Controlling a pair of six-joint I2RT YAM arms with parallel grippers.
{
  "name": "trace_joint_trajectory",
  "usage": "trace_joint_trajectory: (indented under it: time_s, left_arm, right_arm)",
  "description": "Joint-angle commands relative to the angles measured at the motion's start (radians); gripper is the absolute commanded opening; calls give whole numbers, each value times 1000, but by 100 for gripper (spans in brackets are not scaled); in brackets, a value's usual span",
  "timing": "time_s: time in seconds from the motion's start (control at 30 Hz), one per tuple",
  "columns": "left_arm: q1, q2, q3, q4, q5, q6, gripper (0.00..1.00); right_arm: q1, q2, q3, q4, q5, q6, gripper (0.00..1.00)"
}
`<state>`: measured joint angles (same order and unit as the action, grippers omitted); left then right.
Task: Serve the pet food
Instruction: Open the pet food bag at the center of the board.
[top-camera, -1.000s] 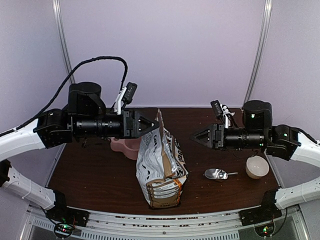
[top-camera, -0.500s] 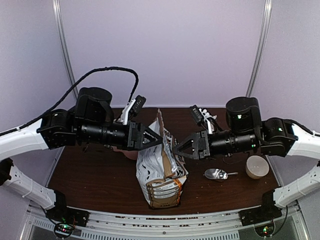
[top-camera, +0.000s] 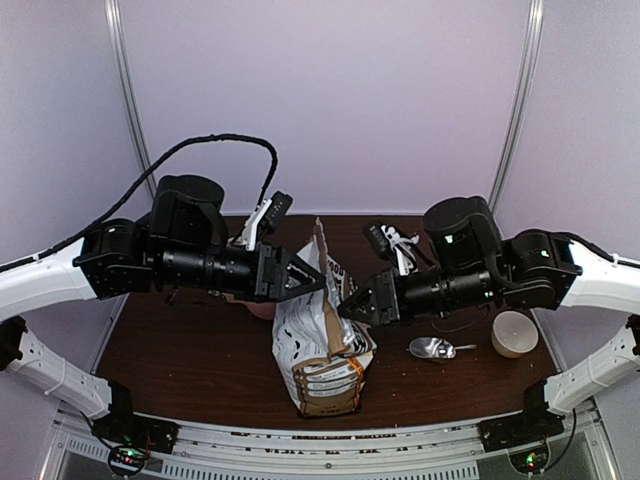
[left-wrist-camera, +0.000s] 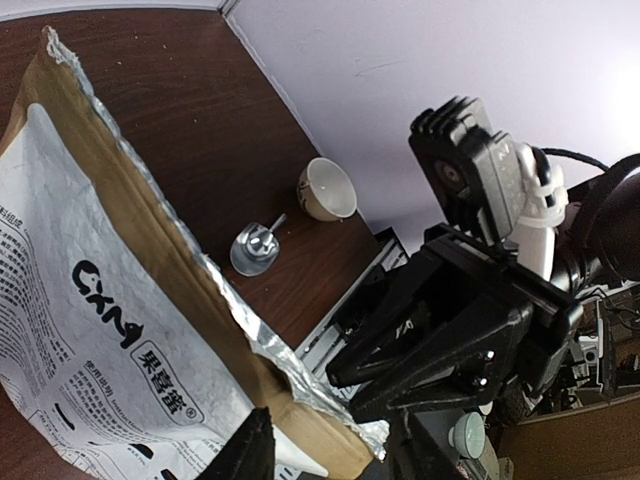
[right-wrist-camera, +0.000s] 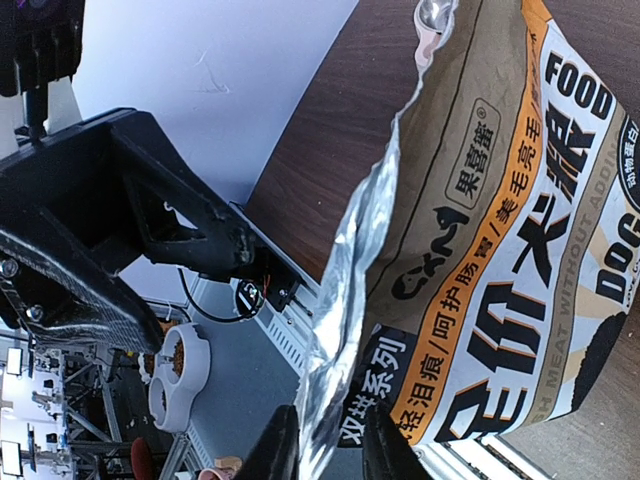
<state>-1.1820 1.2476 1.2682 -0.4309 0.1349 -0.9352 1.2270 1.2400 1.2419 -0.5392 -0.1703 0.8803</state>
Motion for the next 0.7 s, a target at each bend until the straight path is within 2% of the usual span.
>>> trace_joint_trajectory:
  time_s: [0.0,0.47,0.6,0.67]
  left_arm:
    - [-7,-8,5,17,3,-5,40]
    - [-7,-20,-5,17,0,-6,40]
    - [-8,-28,-11,17,-4,-8,40]
    - [-8,-34,-17,17,-7,-12,40]
  right_arm:
    - [7,14,28,-11,25,-18,19]
    - [12,43,27,11,-10,-28,6]
    - [12,40,-1,74,-57,-18,0]
    - [12,35,-20,131,-90,-8,0]
